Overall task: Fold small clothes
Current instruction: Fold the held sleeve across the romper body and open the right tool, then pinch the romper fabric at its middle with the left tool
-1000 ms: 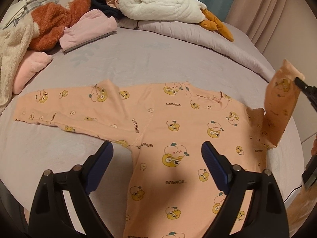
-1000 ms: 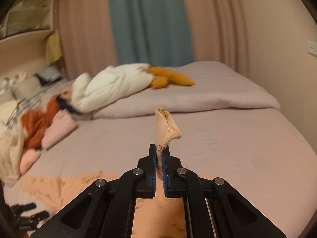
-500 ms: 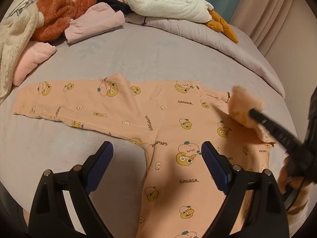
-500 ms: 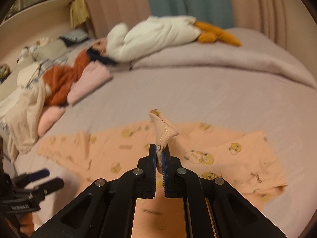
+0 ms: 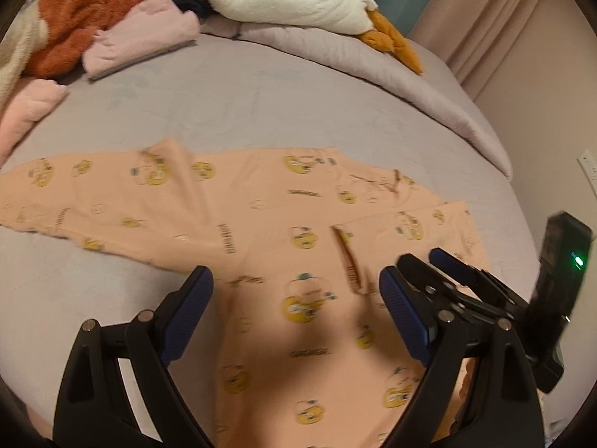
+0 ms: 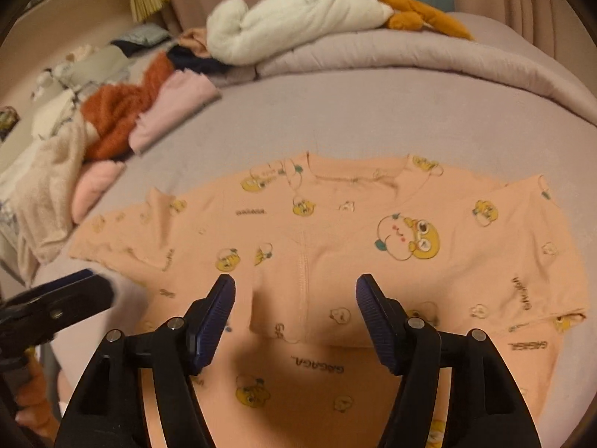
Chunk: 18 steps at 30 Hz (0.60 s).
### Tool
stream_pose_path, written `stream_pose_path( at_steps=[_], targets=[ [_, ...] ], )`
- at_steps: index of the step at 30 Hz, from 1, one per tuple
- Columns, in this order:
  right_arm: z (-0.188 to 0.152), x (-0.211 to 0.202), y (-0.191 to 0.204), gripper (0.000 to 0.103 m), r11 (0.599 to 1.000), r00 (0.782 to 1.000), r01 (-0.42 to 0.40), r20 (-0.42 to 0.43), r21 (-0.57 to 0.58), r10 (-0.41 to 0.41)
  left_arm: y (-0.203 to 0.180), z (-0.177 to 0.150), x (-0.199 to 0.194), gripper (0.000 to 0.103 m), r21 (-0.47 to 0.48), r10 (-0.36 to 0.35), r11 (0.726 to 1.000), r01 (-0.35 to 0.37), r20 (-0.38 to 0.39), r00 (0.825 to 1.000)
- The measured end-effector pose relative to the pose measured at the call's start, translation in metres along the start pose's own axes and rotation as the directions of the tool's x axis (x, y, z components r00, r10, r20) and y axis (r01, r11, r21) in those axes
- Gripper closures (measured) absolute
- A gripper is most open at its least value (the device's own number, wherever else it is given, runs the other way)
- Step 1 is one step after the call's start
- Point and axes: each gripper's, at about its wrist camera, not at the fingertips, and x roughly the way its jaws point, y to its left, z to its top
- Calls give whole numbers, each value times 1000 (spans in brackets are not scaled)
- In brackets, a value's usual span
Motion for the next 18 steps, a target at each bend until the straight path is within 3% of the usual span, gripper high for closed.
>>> stream_pose_path(
  at_steps=[4, 7, 12, 15, 17, 18],
  targets=[
    [-7, -27, -20, 36, 996, 995, 70, 62, 49, -73, -17, 4, 28, 14, -8, -95, 996, 94, -64, 993],
    [-14, -44, -43, 36, 982, 983, 148, 94, 113, -159, -31, 5, 55, 26, -16, -143, 990, 142, -129, 981],
    [-30, -58, -80, 36, 955, 971, 195, 92, 224, -220, -46, 3, 95, 42, -35, -153, 988, 149, -220, 964],
    [-37, -60, -93, 36, 941, 966, 217, 85, 260, -246, -53, 2, 104, 59, -22, -117, 993, 114, -199, 973],
    [-42, -61, -101, 36, 932, 963, 222, 84, 287, -255, -58, 3, 107, 85, 3, -106, 994, 109, -191, 976],
    [-45, -60, -105, 36, 926, 963, 223, 76, 304, -257, -58, 3, 109, 90, -1, -94, 995, 96, -191, 977]
  ],
)
